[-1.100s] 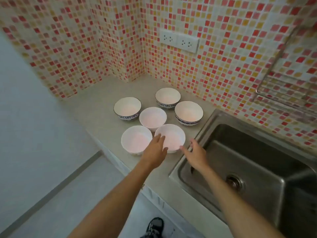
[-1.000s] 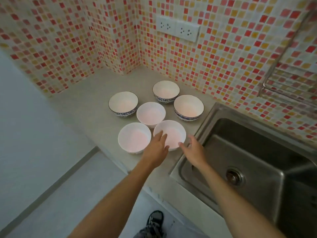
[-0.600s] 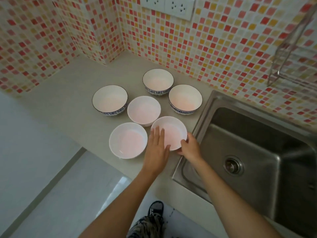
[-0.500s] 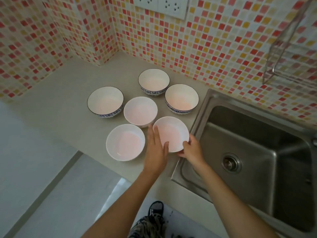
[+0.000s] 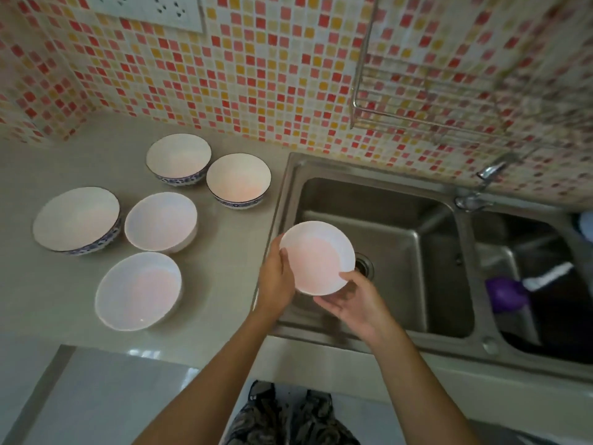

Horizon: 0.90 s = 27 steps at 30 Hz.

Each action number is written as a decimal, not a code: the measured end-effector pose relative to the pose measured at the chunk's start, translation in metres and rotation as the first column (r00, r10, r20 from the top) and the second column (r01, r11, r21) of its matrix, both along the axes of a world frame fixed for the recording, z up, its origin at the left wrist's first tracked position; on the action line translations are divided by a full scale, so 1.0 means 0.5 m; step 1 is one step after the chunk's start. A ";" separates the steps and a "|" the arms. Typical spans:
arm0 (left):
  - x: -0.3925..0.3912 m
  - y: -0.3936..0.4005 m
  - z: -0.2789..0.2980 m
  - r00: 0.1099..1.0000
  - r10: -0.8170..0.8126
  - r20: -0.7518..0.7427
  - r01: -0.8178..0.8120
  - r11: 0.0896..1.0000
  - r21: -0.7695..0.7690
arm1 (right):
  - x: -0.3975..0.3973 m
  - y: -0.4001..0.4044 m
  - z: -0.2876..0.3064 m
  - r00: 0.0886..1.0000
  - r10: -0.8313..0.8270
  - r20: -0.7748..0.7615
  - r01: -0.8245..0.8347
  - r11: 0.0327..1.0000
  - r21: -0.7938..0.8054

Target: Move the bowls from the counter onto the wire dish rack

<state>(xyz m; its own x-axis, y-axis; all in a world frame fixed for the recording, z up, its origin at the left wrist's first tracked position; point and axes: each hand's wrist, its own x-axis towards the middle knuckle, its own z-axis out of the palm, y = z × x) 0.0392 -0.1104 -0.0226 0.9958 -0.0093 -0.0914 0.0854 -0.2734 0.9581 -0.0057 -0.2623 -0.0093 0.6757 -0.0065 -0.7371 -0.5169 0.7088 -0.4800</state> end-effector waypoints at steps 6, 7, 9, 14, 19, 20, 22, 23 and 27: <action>-0.019 -0.098 -0.016 0.987 -0.161 -0.029 0.160 0.986 -0.039 | -0.069 -0.102 0.000 0.996 -0.083 -0.014 0.084 0.993 0.078; -0.022 -0.106 -0.016 0.985 -0.172 -0.031 0.171 0.985 -0.034 | -0.075 -0.111 0.001 0.995 -0.096 -0.013 0.097 0.993 0.071; -0.028 -0.132 -0.017 0.984 -0.170 -0.050 0.169 0.985 -0.019 | -0.087 -0.141 -0.001 0.991 -0.133 -0.010 0.133 0.989 0.060; -0.057 -0.147 -0.094 0.980 -0.128 -0.150 0.166 0.947 0.276 | -0.119 -0.219 -0.024 0.979 -0.185 -0.080 0.186 0.983 0.001; -0.096 -0.106 -0.171 0.936 -0.280 -0.212 0.351 0.708 0.613 | -0.131 -0.273 -0.046 0.969 -0.212 -0.128 0.208 0.977 -0.041; -0.102 -0.102 -0.179 0.937 -0.296 -0.184 0.340 0.655 0.675 | -0.131 -0.282 -0.052 0.966 -0.221 -0.134 0.215 0.975 -0.055; -0.108 -0.103 -0.190 0.944 -0.299 -0.136 0.295 0.586 0.755 | -0.131 -0.298 -0.065 0.959 -0.246 -0.143 0.237 0.969 -0.075; -0.109 -0.105 -0.192 0.948 -0.292 -0.128 0.279 0.566 0.776 | -0.130 -0.305 -0.073 0.953 -0.264 -0.148 0.254 0.964 -0.082; -0.099 -0.109 -0.192 0.926 -0.313 -0.209 0.340 0.455 0.823 | -0.123 -0.325 -0.101 0.942 -0.307 -0.135 0.289 0.948 -0.136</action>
<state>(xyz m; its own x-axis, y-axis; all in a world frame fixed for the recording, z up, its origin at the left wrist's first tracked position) -0.0103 -0.1648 -0.1183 0.9341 -0.2399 -0.2644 -0.1697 -0.9499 0.2624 -0.0674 -0.4248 -0.0600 0.5097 -0.2794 -0.8138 -0.3635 0.7874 -0.4979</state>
